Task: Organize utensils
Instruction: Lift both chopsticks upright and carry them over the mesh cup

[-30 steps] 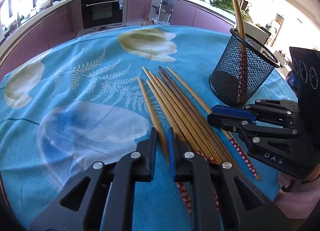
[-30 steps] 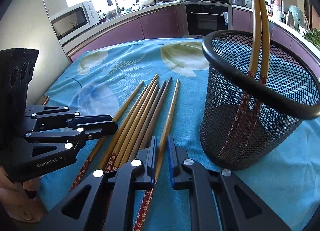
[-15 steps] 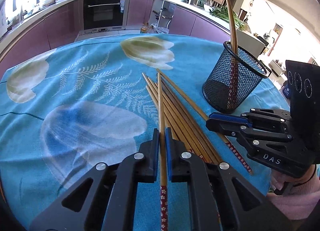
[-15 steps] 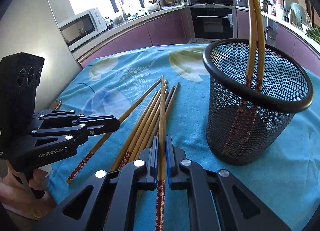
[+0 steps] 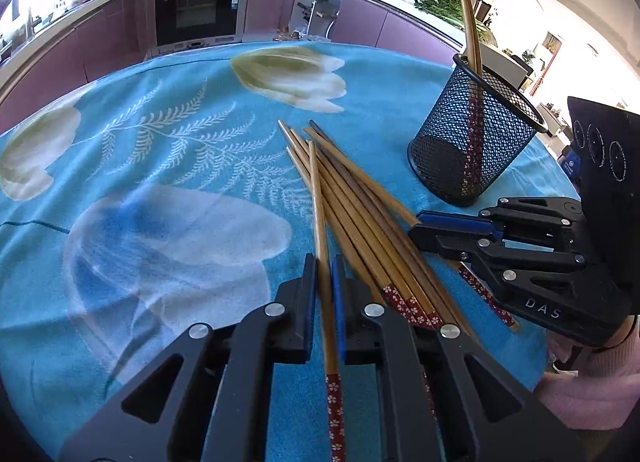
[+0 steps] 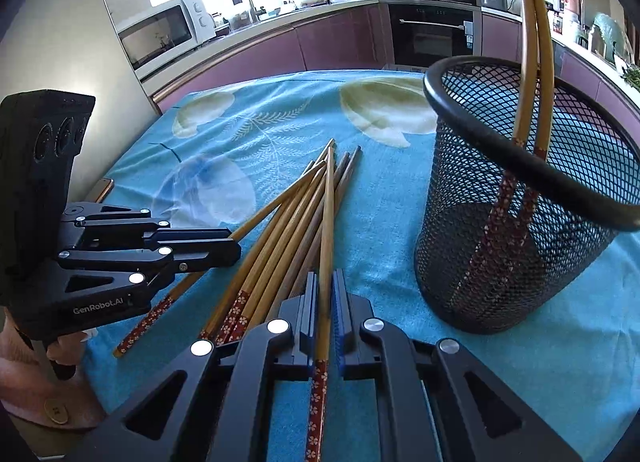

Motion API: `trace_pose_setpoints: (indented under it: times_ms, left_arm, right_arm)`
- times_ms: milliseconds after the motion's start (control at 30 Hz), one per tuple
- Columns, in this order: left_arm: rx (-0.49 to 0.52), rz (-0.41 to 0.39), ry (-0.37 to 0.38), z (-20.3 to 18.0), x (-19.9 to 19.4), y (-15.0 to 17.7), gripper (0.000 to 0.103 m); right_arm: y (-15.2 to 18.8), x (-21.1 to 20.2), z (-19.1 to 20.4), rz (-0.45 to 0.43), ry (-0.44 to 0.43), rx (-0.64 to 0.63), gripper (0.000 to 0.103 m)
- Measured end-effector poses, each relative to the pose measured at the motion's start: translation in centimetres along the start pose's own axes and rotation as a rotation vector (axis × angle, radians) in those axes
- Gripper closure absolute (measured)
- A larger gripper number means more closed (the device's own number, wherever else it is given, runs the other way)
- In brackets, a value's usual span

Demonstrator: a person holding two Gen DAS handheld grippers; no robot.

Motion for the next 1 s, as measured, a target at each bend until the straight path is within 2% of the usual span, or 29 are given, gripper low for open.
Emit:
trace_pose_setpoints:
  times_ms: [200,500,867,1000]
  left_arm:
    - [-0.008,-0.023,0.007,-0.1,-0.6,-0.7,0.096]
    - [0.038,-0.178,0.057,-1.5,-6.0,-4.4,0.096]
    - [0.078,-0.376,0.098,-3.1,-13.8,-8.1,0.096]
    - [0.088,-0.443,0.105,-3.5,-15.2,-10.4,0.096]
  right_arm:
    - [-0.4,-1.4,0.3,-0.035,-0.045,0.002,0.097]
    - [-2.2,-6.9,0.8,-0.164,-0.118,-0.017,0.097]
    - [-4.9,-13.1,-0.4,-0.336,-0.141,-0.009,0.097]
    - [-6.2,-15.0,-0.9,-0.393,-0.129,-0.017,0.097]
Point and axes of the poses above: each gripper's, at about its wrist camera, not at the fingertips, and x roughly the way its jaws point, z to its left, y to its underside, the point moved 6 cm from there along x, roughly the way its jaws point, and after that the axes turned 14 degrees about x, right-handed, at the moved point
